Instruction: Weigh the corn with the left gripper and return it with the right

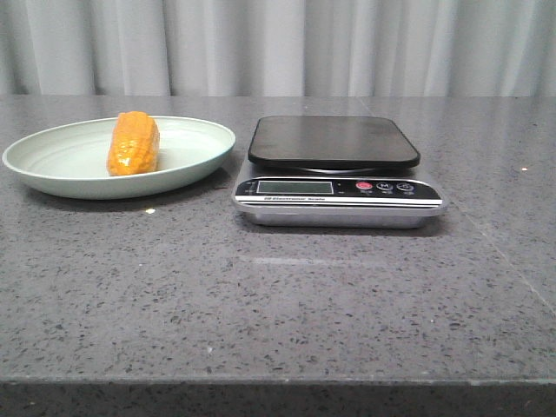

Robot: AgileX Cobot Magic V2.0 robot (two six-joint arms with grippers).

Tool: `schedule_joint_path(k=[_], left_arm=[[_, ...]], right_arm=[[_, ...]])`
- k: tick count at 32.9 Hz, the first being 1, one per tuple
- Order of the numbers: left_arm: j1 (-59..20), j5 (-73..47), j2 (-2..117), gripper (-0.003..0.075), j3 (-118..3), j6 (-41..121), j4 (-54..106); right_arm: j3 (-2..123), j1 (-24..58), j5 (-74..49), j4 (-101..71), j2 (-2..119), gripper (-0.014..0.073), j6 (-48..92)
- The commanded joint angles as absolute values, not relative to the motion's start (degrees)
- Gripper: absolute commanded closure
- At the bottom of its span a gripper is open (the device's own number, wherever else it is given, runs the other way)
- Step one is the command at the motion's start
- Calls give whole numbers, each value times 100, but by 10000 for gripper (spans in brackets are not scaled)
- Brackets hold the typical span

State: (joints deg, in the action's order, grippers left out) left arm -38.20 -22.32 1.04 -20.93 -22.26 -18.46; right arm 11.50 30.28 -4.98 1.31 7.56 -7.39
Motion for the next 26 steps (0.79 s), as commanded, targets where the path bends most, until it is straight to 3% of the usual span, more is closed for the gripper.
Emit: schedule_joint_path(k=[1,7,18,26], left_arm=[[-3819,-1787,192,586,-2222,-2226,-1739],[-3196,-1666,192,586,-2165,-1617,-1395],[-443,-420,192,586,-1151,-288,-365],[850,188,126,586,-172,-288,-219]], right_arm=[[1305,3000,-69,198,810,444,-689],[1305,3000,-69,198,810,444,-689],[1305,3000,-69,198,810,444,-689],[1305,3000,-69,198,810,444,-689]])
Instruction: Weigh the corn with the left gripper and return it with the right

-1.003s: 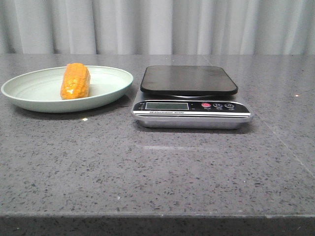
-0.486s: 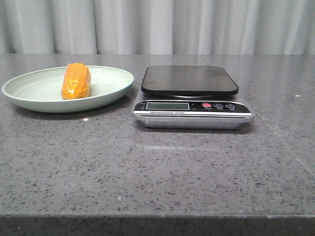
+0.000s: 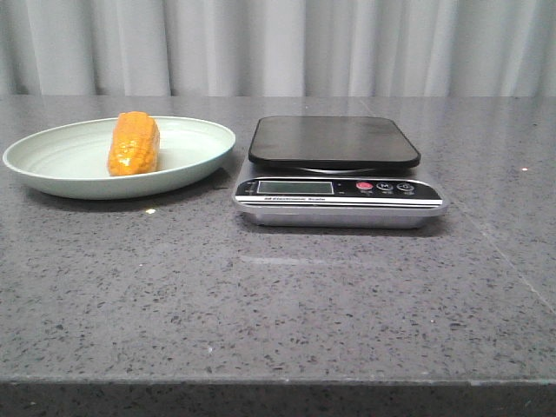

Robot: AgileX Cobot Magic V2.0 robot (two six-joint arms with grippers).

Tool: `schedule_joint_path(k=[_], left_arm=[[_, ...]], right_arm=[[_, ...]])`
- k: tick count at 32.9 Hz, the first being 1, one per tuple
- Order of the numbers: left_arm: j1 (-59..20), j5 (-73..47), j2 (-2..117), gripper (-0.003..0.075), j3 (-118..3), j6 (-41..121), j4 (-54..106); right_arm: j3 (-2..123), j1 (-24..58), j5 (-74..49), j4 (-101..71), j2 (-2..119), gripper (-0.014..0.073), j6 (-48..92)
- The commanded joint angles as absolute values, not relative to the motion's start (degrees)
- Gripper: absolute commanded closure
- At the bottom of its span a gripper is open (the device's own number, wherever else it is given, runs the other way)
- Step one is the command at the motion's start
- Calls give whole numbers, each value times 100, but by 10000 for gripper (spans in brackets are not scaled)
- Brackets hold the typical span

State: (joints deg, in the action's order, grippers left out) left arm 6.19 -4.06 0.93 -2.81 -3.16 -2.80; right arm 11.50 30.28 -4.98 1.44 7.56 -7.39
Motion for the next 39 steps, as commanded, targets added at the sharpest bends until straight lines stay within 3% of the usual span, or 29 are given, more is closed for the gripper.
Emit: schedule_joint_path(k=[1,9,19,39], left_arm=[[915,188,60,586,-57,-288,-270],[854,-207,-148,586,55,-288,-712],[-270,120,-148,586,55,-288,-734],[112,303,-148,586,55,-288,-690]], right_arm=[[1305,3000,-69,198,810,444,-689],[1305,3000,-69,198,810,444,-689],[1305,3000,-69,198,810,444,-689],[1305,3000,-69,198,810,444,-689]])
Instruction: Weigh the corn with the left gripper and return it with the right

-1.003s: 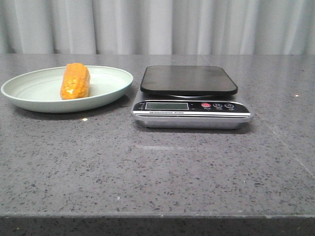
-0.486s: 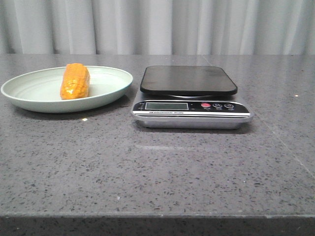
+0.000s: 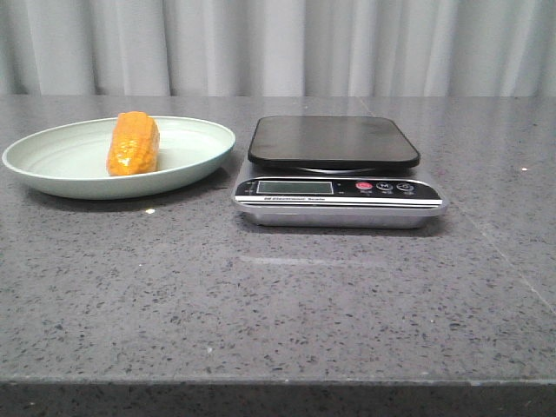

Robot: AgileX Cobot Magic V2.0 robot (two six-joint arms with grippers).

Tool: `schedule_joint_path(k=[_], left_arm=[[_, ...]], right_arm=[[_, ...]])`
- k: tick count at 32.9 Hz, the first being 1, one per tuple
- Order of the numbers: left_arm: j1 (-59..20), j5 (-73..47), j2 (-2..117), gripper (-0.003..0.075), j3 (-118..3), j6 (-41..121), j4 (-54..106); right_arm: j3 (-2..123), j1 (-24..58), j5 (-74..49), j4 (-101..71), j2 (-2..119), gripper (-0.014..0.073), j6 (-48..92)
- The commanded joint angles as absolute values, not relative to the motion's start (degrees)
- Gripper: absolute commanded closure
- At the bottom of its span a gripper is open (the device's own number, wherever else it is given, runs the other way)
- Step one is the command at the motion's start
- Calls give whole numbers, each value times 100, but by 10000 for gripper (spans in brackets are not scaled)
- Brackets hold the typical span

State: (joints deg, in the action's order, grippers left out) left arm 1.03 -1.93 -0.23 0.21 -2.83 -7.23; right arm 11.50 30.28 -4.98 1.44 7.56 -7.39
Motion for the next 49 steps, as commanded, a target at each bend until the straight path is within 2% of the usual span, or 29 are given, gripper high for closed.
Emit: schedule_joint_path(k=[1,19,22,30,33,38,41,49], left_arm=[[112,303,-148,586,55,-288,-690],[112,303,-148,586,55,-288,-690],[112,303,-148,586,55,-288,-690],[112,303,-148,586,55,-288,-690],[112,303,-148,586,55,-288,-690],[112,299,-148,586,55,-288,-690],[112,299,-148,586,55,-288,-690],[112,299,-136,586,55,-288,-690]], right_arm=[[1305,3000,-69,198,810,444,-689],[1258,2943,-68,204,810,444,-689],[1119,2594,0,204,810,444,-689],[538,715,156,204,810,444,-689],[265,282,438,204,778,444,-694],[-89,195,654,210,232,444,-694],[-114,193,382,210,-177,444,-694],[-114,193,358,210,-159,444,-694]])
